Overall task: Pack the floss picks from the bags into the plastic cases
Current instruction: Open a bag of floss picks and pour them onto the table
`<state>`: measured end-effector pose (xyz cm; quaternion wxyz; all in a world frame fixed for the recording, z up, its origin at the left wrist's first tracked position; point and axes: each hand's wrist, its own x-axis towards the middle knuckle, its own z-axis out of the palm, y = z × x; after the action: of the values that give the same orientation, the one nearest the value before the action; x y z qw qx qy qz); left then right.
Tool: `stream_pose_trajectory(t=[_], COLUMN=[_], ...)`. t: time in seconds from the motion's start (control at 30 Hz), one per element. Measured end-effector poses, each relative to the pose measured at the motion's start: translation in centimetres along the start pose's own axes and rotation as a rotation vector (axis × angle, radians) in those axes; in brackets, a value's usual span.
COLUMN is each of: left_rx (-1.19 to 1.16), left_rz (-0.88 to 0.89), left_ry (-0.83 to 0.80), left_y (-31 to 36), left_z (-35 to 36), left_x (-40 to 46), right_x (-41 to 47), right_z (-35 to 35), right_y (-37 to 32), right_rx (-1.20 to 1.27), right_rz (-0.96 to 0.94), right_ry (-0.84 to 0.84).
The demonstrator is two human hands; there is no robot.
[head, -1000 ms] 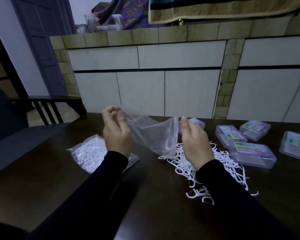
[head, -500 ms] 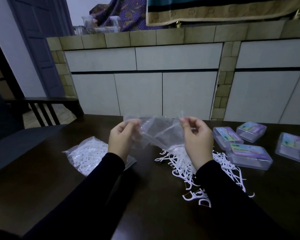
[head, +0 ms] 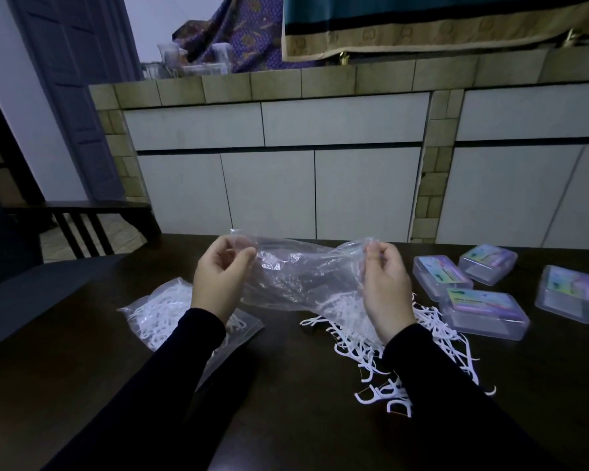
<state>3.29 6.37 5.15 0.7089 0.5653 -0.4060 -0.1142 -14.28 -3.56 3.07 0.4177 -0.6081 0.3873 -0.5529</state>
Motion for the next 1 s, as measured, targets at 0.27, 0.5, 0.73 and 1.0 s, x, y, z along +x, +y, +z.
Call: stream_pose_trajectory(t=[0.27,0.5,0.73,1.0], left_rx=[0.001,0.109,0.155,0.565], left_rz=[-0.028,-0.119,-0.123,0.056], left_ry=[0.15,0.242,0.03,0.106], left_y=[-0.2,-1.2,-2.0,-0.9], left_z=[-0.1,0.0,-0.6,-1.4], left_x=[0.2,0.8,0.3,0.4], right_x=[-0.3,-0.6,-0.2,-0.6], right_z=[0.4,0.3,-0.2,-0.3], right_y=[0.1,-0.5,0.1,0.4], right_rx=[0.025,-0.047,-0.087,-0.206], right_rz=[-0.052,0.005,0.052,-0.024], right_ry=[0.039,-0.009,0.023,0.005])
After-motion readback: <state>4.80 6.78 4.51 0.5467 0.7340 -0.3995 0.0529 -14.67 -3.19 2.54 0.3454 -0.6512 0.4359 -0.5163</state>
